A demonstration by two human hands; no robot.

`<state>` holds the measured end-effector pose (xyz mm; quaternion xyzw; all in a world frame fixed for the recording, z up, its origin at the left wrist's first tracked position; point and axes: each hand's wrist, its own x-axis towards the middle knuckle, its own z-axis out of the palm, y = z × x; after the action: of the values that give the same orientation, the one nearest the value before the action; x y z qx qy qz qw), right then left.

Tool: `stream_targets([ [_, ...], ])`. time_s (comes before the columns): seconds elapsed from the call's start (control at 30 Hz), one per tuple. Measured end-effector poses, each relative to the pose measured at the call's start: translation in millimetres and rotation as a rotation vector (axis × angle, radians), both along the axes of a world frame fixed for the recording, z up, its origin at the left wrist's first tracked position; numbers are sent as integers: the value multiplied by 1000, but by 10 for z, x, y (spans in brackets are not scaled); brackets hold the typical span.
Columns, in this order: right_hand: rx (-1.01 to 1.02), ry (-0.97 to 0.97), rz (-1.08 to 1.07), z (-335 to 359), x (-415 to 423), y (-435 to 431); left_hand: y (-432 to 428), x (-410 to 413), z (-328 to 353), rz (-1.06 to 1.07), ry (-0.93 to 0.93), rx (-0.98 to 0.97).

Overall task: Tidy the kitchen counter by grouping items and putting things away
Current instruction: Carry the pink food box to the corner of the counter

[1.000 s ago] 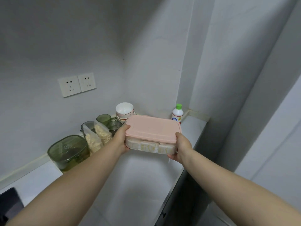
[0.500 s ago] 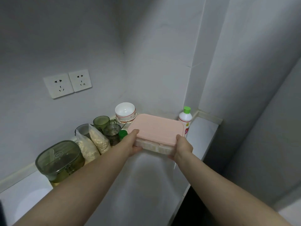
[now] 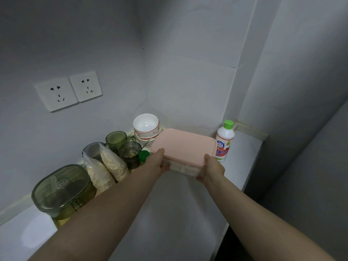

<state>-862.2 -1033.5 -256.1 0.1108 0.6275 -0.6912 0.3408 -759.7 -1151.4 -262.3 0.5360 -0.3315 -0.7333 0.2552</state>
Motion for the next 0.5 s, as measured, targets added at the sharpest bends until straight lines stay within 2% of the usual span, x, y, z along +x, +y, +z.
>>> stream_targets([
  [0.23,7,-76,43,-38,-87,-12,-132,-59,-67,34,38,-27],
  [0.5,145,22,219,-60,-165,-42,-205,-136,-81,109,182,40],
])
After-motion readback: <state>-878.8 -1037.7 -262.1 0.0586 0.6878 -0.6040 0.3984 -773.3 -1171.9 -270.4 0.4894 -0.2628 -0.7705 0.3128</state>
